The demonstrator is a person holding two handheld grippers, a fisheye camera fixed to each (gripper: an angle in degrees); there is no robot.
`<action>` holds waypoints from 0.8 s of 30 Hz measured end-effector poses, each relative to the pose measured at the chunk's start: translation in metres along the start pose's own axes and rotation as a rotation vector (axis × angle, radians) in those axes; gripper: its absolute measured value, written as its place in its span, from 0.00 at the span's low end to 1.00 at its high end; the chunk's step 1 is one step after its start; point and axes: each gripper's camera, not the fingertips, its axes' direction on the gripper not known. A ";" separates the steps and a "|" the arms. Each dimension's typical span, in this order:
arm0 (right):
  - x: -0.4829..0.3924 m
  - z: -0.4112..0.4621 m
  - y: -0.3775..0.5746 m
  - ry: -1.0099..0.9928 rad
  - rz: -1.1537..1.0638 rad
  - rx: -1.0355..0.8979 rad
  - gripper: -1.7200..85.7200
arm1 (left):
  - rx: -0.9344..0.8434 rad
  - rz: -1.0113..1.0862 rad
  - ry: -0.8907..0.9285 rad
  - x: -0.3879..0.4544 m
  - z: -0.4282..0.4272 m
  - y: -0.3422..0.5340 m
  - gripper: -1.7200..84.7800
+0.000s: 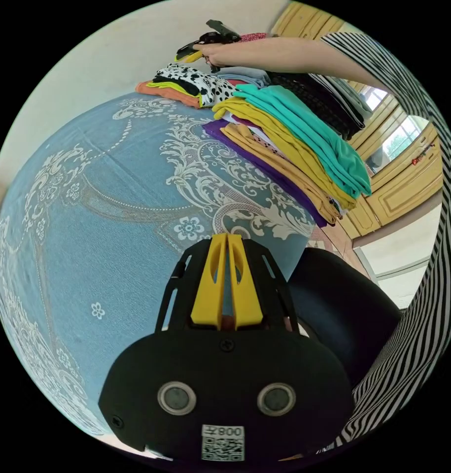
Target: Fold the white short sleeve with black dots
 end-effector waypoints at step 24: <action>-0.059 -0.127 0.184 -0.623 -0.104 0.198 0.02 | 0.276 -0.291 0.171 -0.108 -0.240 0.038 0.02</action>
